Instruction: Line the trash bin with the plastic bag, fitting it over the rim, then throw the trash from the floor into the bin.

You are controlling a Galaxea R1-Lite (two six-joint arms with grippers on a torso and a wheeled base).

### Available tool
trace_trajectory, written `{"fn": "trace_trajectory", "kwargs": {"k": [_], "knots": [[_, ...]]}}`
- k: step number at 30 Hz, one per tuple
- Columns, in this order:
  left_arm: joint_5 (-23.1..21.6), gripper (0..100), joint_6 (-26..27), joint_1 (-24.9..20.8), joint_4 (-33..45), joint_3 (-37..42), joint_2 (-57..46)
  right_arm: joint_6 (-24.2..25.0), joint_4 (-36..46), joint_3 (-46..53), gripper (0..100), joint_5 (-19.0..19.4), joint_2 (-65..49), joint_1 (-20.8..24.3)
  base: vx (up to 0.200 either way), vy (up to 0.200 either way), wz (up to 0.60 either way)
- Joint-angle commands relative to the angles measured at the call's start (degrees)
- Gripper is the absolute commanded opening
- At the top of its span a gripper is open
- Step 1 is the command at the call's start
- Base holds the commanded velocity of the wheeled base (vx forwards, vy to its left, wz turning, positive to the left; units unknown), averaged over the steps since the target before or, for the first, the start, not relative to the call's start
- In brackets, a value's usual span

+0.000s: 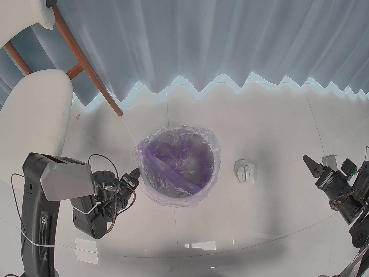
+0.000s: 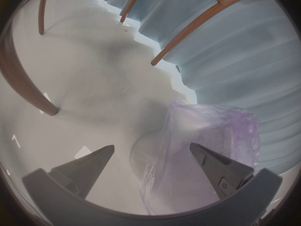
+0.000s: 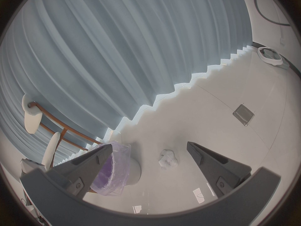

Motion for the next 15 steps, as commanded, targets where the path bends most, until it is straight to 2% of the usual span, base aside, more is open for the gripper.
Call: {"fn": "trace_trajectory", "kwargs": {"k": [1,4,5,15], "knots": [[-0.4,100,0.1,0.7,0.0,-2.4,2.0,-0.1,-0.7,0.4,100,0.0,-0.6,0.0,0.000,0.000,0.00],[-0.9,100,0.2,0.9,0.3,-3.8,2.3,-0.2,-0.6,0.5,100,0.0,-1.3,0.0,0.000,0.000,0.00],[-1.1,0,0.3,0.9,0.3,-4.1,2.7,-0.3,-0.6,0.5,100,0.0,-1.4,0.0,0.000,0.000,0.00],[-1.3,0,0.8,2.0,0.3,-4.7,3.3,-0.5,-0.6,0.6,100,0.0,-1.3,0.0,0.000,0.000,0.00]]}}
